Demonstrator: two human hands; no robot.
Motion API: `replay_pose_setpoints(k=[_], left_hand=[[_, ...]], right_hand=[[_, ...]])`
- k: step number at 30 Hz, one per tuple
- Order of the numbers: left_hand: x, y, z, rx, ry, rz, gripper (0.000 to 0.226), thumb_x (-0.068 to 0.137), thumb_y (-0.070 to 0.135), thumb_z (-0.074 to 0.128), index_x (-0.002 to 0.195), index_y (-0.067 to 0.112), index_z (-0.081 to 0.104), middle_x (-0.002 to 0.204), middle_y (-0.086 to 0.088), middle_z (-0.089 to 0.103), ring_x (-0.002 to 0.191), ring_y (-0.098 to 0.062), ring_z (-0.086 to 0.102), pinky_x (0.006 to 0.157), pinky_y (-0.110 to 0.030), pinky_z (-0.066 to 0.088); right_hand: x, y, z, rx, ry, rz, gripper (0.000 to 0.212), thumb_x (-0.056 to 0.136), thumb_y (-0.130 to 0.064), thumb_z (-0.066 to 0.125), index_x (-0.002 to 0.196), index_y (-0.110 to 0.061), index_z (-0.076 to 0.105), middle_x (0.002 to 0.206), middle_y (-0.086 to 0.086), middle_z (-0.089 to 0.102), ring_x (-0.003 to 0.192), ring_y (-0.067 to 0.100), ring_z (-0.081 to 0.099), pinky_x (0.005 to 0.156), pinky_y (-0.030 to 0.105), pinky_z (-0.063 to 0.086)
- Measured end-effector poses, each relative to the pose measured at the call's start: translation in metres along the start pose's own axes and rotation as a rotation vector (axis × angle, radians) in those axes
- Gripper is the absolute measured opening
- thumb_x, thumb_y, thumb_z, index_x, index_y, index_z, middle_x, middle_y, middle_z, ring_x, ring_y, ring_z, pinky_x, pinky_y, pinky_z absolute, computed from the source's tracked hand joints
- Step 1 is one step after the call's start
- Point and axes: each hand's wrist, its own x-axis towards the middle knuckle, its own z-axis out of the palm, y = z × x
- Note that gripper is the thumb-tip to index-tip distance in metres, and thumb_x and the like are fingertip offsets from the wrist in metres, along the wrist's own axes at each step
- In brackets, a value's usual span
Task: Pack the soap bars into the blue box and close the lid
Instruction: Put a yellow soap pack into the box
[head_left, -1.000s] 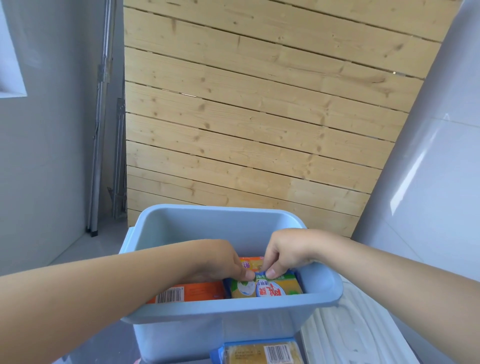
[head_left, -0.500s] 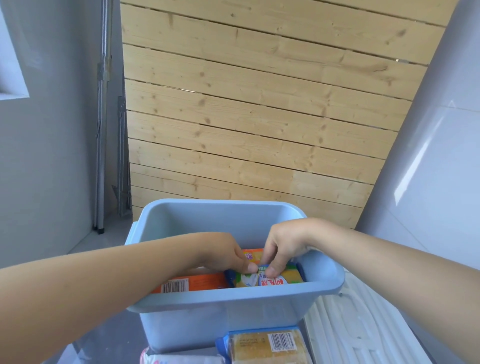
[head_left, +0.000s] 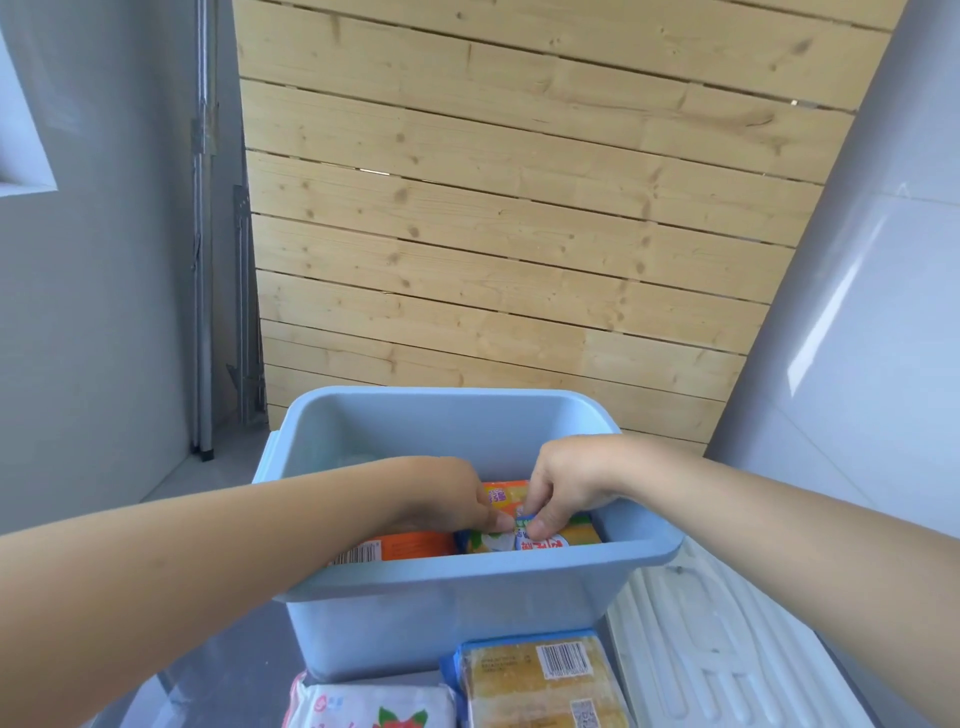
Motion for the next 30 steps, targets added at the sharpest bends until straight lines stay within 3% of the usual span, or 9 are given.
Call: replay_pose_setpoints(k=[2, 5, 8, 11, 15, 22, 27, 30], left_hand=[[-0.003, 0.002, 0.002, -0.03, 0.028, -0.003, 0.051, 0.088, 0.055, 0.049, 0.112, 0.013, 0.066, 0.111, -0.007, 0.063, 0.099, -0.023, 0.055, 0.082, -0.028, 0.038], [-0.005, 0.002, 0.004, -0.202, 0.108, 0.0, 0.043, 0.084, 0.047, 0.061, 0.092, 0.006, 0.07, 0.077, -0.008, 0.05, 0.074, -0.021, 0.039, 0.063, -0.026, 0.033], [-0.006, 0.002, 0.001, -0.207, 0.132, -0.025, 0.036, 0.085, 0.045, 0.062, 0.086, 0.009, 0.069, 0.064, -0.001, 0.041, 0.072, -0.02, 0.036, 0.061, -0.026, 0.031], [-0.004, -0.002, 0.003, -0.23, 0.143, 0.002, 0.041, 0.082, 0.047, 0.064, 0.09, 0.008, 0.073, 0.066, 0.0, 0.049, 0.069, -0.017, 0.04, 0.06, -0.025, 0.035], [0.001, -0.008, 0.006, -0.236, 0.16, 0.03, 0.037, 0.079, 0.049, 0.066, 0.088, 0.015, 0.076, 0.074, 0.0, 0.056, 0.068, -0.014, 0.043, 0.061, -0.024, 0.037], [-0.004, -0.006, -0.005, -0.219, 0.066, 0.005, 0.041, 0.08, 0.057, 0.061, 0.103, 0.025, 0.073, 0.094, 0.003, 0.06, 0.086, -0.014, 0.049, 0.077, -0.024, 0.037], [-0.02, 0.002, -0.012, -0.224, 0.066, -0.031, 0.053, 0.084, 0.06, 0.051, 0.103, 0.014, 0.069, 0.078, -0.008, 0.052, 0.079, -0.018, 0.046, 0.077, -0.027, 0.037], [-0.035, 0.009, -0.017, -0.352, 0.112, -0.007, 0.045, 0.088, 0.051, 0.051, 0.108, 0.015, 0.069, 0.089, -0.001, 0.062, 0.084, -0.018, 0.053, 0.078, -0.025, 0.042]], right_hand=[[-0.002, -0.002, 0.002, -0.009, 0.023, 0.027, 0.036, 0.08, -0.039, 0.067, 0.112, -0.023, 0.068, 0.103, -0.006, 0.065, 0.091, 0.011, 0.05, 0.08, 0.022, 0.038], [-0.003, -0.004, 0.0, 0.039, 0.021, 0.068, 0.037, 0.078, -0.038, 0.07, 0.111, -0.02, 0.068, 0.107, 0.0, 0.066, 0.089, 0.014, 0.052, 0.077, 0.022, 0.04], [-0.001, -0.007, -0.005, 0.076, -0.025, 0.104, 0.038, 0.081, -0.035, 0.067, 0.116, -0.018, 0.066, 0.11, 0.006, 0.066, 0.086, 0.016, 0.053, 0.076, 0.022, 0.042], [0.001, -0.005, -0.004, 0.119, -0.017, 0.113, 0.036, 0.077, -0.035, 0.071, 0.105, -0.014, 0.069, 0.094, 0.005, 0.061, 0.081, 0.018, 0.054, 0.071, 0.023, 0.044], [0.003, -0.001, -0.001, 0.116, 0.039, 0.103, 0.025, 0.071, -0.037, 0.076, 0.086, -0.018, 0.07, 0.089, 0.002, 0.062, 0.081, 0.018, 0.055, 0.066, 0.023, 0.044], [-0.007, 0.005, -0.002, 0.128, 0.095, -0.009, 0.033, 0.072, -0.038, 0.075, 0.102, -0.025, 0.072, 0.108, -0.003, 0.071, 0.093, 0.014, 0.062, 0.081, 0.023, 0.045], [-0.02, 0.007, 0.0, 0.266, 0.189, -0.066, 0.023, 0.078, -0.031, 0.071, 0.101, -0.027, 0.072, 0.107, -0.003, 0.071, 0.104, 0.016, 0.063, 0.092, 0.028, 0.046], [-0.034, 0.007, 0.001, 0.335, 0.298, -0.081, 0.022, 0.08, -0.028, 0.069, 0.101, -0.025, 0.071, 0.105, -0.004, 0.071, 0.1, 0.012, 0.063, 0.09, 0.027, 0.045]])
